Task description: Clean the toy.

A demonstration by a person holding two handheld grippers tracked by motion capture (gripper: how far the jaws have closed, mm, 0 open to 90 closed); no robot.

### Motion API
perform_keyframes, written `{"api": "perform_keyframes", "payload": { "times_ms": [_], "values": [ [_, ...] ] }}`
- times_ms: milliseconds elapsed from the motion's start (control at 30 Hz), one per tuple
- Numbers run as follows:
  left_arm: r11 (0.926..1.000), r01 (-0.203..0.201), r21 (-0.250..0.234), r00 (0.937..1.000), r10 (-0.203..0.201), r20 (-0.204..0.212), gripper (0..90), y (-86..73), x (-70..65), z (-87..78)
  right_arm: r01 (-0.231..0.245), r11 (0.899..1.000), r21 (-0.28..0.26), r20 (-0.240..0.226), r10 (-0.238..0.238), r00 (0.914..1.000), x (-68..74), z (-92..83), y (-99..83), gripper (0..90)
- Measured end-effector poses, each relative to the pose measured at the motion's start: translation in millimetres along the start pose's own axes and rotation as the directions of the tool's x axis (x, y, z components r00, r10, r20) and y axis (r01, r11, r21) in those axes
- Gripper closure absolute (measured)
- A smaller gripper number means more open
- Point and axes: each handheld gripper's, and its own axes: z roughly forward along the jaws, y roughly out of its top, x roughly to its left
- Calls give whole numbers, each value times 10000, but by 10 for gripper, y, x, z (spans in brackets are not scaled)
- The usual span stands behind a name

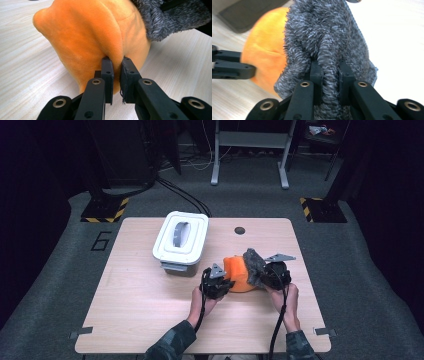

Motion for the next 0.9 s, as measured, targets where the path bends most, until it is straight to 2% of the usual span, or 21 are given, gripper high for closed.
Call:
{"api": "perform_keyframes", "payload": {
  "times_ms": [100,133,167,233,367,500,600,733,800,900],
  "values": [
    [10000,42,-52,10000,-42,-8,823,-7,1,4,-127,9999,2,36,127,9999,-18,9,-6,782],
    [10000,46,-55,10000,-46,-4,823,-9,2,4,-306,9994,152,82,304,9995,-100,34,-33,782],
    [10000,58,-32,10000,-58,21,822,-11,4,2,-537,9983,207,91,535,9985,-120,46,-44,782],
    [10000,35,10,10000,-35,15,822,-15,9,3,-705,9969,339,210,698,9973,-154,70,-67,782],
    [10000,0,-9,10000,0,6,822,-24,15,8,-784,9955,536,277,770,9966,-237,146,-119,782],
    [10000,49,11,10000,-49,25,822,-27,14,11,-1141,9897,860,412,1109,9930,-294,233,-161,782],
    [10000,52,26,10000,-52,-10,822,-28,9,11,-1186,9868,1107,531,1133,9921,-337,319,-205,782],
    [10000,76,26,10000,-76,-13,820,-31,8,12,-1398,9789,1488,468,1343,9898,-391,421,-279,781],
    [10000,93,15,10000,-93,-13,820,-34,8,12,-1536,9777,1432,372,1498,9880,-402,422,-297,782],
    [9999,97,33,9999,-97,-55,819,-40,18,4,-1576,9802,1199,408,1537,9873,-417,336,-284,782]
  ]
}}
